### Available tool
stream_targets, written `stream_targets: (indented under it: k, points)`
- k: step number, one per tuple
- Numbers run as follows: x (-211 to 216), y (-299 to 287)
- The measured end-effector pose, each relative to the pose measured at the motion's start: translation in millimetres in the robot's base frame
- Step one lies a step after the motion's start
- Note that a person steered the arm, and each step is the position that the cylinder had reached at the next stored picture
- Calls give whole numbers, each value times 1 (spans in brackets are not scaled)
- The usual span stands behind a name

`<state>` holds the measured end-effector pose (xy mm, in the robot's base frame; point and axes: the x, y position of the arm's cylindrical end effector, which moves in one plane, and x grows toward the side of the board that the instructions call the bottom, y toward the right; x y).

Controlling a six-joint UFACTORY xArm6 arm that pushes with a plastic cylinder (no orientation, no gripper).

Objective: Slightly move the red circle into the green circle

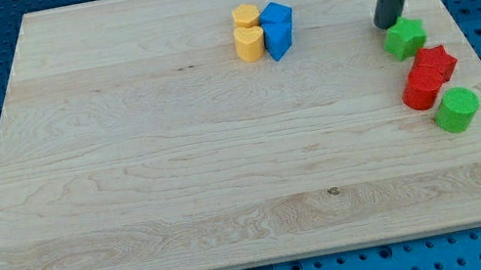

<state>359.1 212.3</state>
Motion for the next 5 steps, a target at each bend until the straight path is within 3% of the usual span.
stream_targets:
  k: [1, 2, 3, 5]
  points:
    - [18, 0]
    - [2, -12]
    - [14, -42]
    - [92, -44]
